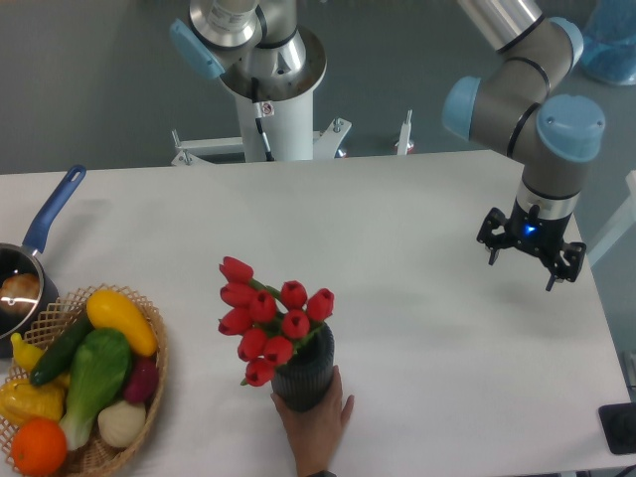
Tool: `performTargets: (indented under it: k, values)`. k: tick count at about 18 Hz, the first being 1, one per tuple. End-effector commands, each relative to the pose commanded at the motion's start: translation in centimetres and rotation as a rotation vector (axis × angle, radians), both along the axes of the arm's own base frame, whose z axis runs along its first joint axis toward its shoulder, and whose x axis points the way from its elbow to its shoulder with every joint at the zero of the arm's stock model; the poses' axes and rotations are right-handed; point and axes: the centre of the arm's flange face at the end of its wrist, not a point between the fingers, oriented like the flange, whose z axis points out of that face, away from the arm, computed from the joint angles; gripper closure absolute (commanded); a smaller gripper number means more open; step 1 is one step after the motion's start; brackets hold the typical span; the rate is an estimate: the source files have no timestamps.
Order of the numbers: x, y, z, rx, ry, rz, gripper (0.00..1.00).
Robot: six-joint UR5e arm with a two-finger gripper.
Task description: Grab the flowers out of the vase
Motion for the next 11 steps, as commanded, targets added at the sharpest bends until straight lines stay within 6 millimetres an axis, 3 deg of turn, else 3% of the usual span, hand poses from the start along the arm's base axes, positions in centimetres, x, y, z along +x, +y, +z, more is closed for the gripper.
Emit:
performTargets:
  k: [8, 11]
  values:
    - [0.2, 0.1, -0.5, 0.019, -0.014, 0.004, 0.00]
    - [1.4, -0.2, -1.7, 0.083, -0.051, -0.004, 0.00]
